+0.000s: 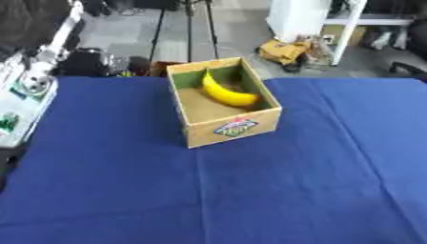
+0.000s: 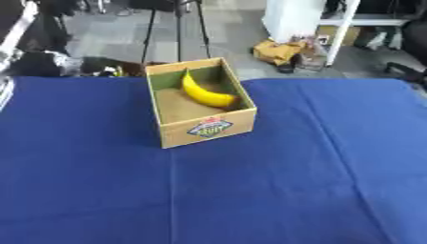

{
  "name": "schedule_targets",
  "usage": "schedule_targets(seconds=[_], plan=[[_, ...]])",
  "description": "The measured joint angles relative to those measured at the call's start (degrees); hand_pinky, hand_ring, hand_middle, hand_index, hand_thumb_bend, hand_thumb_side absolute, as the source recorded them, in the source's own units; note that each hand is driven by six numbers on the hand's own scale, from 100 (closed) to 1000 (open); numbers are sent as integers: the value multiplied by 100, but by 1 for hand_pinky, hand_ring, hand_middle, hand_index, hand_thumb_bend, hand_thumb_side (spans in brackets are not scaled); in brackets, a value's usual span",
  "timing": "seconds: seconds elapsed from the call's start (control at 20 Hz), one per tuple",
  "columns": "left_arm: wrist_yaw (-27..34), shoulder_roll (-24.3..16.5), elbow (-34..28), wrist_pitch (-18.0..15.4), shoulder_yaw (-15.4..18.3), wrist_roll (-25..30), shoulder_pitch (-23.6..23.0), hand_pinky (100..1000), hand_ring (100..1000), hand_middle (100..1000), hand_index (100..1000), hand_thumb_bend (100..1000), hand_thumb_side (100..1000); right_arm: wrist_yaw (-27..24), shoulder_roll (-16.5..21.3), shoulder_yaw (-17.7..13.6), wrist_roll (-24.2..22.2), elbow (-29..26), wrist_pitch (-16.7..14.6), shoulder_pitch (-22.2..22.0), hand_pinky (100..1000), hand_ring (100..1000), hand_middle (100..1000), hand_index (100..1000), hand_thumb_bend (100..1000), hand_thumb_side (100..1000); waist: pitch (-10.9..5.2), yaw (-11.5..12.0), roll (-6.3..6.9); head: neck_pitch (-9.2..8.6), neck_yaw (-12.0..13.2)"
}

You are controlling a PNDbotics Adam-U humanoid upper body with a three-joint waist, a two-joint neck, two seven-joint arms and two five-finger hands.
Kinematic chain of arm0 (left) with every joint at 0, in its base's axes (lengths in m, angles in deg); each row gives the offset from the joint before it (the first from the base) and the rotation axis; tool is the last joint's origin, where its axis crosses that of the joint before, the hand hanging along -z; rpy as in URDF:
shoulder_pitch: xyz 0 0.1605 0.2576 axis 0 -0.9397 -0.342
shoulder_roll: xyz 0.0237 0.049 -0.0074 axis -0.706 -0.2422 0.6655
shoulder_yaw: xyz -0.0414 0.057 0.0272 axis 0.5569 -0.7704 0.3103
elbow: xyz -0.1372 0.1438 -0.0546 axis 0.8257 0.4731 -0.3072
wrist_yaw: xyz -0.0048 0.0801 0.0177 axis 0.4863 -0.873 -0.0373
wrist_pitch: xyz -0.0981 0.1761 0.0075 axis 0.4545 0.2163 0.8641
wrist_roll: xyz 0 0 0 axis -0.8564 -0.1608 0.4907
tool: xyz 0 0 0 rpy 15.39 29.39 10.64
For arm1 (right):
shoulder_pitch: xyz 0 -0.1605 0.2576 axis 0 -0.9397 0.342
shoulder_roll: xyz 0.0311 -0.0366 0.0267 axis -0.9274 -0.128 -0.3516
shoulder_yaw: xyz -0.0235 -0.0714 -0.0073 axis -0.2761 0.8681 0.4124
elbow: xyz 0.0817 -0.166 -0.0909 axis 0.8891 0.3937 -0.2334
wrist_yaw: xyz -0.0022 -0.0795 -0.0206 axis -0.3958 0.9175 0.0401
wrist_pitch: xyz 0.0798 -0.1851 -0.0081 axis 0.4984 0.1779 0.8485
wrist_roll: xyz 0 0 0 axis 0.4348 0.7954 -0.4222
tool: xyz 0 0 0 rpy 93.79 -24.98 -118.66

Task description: Pick up objects on the table and place them in the box.

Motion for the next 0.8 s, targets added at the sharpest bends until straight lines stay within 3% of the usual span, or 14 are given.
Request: schedule_targets(seconds=[0.2,0.8], plan=[[509,171,-187,-47,76,231,-458,652,648,651,844,852,857,0,0,20,-13,0,8,-1,724,674,670,762,100,685,-25,58,4,19,-9],[879,526,-52,-122,252,272,-874,649,651,655,845,802,874,0,1,72,-68,0,8,-5,726,675,670,762,100,685,-55,112,-1,56,12]])
